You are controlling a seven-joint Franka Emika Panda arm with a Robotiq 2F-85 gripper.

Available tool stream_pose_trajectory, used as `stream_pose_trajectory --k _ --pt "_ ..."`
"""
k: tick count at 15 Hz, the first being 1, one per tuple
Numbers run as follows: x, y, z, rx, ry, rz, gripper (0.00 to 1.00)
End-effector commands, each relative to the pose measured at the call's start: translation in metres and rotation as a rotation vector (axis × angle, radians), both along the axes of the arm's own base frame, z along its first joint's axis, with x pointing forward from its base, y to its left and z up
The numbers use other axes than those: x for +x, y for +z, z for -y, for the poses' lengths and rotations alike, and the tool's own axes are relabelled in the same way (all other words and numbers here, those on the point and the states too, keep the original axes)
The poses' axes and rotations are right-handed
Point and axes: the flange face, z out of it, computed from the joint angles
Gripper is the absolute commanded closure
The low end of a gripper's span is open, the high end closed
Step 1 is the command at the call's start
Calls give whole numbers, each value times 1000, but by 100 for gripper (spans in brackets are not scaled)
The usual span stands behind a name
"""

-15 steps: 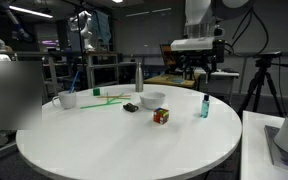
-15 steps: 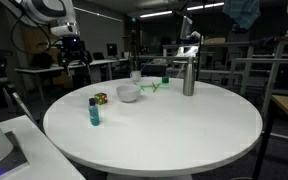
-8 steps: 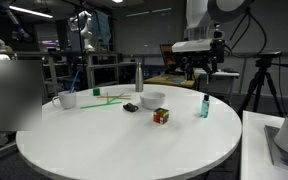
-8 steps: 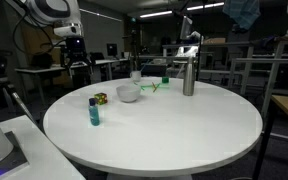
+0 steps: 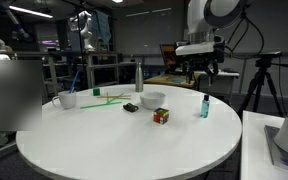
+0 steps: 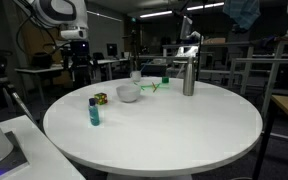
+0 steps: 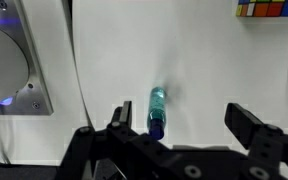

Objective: Put the bottle in the bowl

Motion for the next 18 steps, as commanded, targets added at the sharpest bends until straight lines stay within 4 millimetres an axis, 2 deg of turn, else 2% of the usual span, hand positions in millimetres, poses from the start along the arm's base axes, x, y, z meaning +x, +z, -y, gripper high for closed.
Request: stream_pose_trajectory --k 1,8,18 --pt "3 -7 15 47 32 -1 0" --pt "3 -22 34 83 49 -34 0" --pt "9 -60 50 110 87 -42 0"
